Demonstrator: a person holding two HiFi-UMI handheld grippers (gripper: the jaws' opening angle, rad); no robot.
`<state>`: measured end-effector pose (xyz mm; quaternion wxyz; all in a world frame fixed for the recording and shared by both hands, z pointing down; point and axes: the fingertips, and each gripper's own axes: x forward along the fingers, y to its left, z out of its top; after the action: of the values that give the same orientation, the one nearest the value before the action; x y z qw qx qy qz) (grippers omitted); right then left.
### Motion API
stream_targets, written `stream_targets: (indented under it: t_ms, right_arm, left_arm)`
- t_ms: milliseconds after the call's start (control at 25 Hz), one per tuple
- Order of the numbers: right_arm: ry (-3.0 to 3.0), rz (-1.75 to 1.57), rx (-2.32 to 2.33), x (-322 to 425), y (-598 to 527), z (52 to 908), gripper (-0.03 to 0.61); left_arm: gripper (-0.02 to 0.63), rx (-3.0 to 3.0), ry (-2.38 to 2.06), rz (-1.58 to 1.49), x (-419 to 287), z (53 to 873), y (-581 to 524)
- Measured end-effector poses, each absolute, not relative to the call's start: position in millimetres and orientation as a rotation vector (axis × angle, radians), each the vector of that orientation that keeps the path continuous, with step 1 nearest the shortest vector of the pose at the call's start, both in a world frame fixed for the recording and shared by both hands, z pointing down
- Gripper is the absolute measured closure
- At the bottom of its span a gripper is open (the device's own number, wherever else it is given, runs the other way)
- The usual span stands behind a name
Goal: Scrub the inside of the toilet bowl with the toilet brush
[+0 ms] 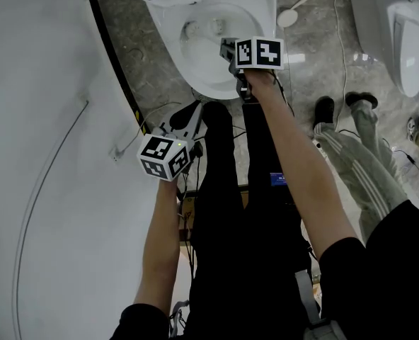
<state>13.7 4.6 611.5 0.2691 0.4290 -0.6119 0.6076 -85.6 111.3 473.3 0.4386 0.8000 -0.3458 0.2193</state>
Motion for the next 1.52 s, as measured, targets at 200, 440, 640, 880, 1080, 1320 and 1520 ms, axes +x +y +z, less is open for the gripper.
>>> stream_targets:
  t_ms: [200,440,640,880,1080,1320,1520]
  right_arm:
    - [-1.65,1.608,1.185,21.0,2.5,612.3,0.425]
    - [-1.624,1.497,1.252,44.9,-2.2,613.8,0.425]
    - [-1.602,1.496,1.296,64.3,-5.4,615.6,0.425]
    - [-1.575,1.446,1.323,82.4,-6.6,620.0,0.425]
    - [-1.534,1.418,1.344,99.6,-3.7,622.2,0.425]
    - [-1.486,1.391,1.354,118.8,5.0,623.9,0.425]
    - [-1.458,1.368,1.358,133.6,12.8,626.0,0.427]
  left_arm:
    - [0.607,1.99,-0.856,0.546,-83.2,473.7,110.7]
    - [0.607,1.992,-0.851,0.549,-78.8,473.3,111.9]
    - [0.606,1.991,-0.844,0.555,-76.1,473.9,116.2]
    - [0.607,1.989,-0.839,0.558,-74.0,475.7,119.0]
    - [0.607,1.99,-0.838,0.561,-72.8,476.0,118.5]
    - [0.606,1.995,-0.836,0.558,-70.1,473.6,117.4]
    - [0.607,1.997,-0.837,0.557,-68.5,473.5,117.9]
